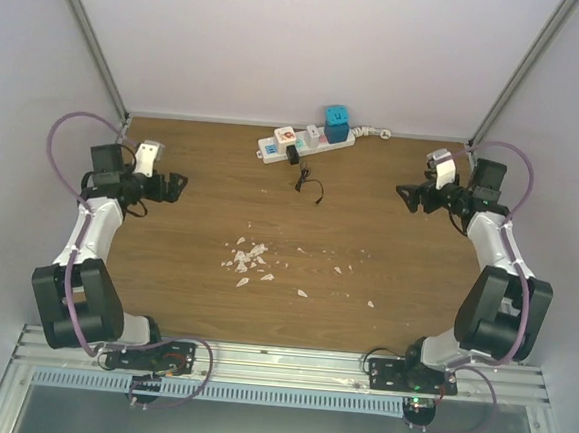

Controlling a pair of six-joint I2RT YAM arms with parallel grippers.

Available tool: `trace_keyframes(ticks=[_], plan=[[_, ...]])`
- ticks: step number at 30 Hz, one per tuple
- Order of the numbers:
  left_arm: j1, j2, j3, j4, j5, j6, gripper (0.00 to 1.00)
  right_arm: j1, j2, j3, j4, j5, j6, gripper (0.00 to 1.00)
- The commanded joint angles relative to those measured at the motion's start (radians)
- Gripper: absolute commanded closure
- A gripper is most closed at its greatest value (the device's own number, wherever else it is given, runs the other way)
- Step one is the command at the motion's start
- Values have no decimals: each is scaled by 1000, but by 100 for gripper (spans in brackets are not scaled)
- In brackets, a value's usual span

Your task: Pull the plug off the socket

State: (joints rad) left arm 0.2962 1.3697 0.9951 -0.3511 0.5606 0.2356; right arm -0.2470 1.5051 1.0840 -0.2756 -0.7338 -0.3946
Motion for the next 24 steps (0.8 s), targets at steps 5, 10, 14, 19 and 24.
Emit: trace_keyframes(ticks=[5, 10, 14, 19, 24], plan=[[-66, 38, -26, 35, 44, 39, 1, 37, 145, 102, -55, 10, -33, 0], [-98, 163, 68, 4, 144, 59, 1, 38, 275, 204, -63, 3, 8, 0], [-136, 282, 168, -11, 185, 56, 1, 29, 395, 320, -66, -1, 68, 0], [-176, 360, 227, 4, 189, 50, 1, 17, 556, 503, -74, -2, 159, 0], [-191, 416, 244, 26, 205, 33, 1, 15, 669, 630, -24, 28, 263, 0]])
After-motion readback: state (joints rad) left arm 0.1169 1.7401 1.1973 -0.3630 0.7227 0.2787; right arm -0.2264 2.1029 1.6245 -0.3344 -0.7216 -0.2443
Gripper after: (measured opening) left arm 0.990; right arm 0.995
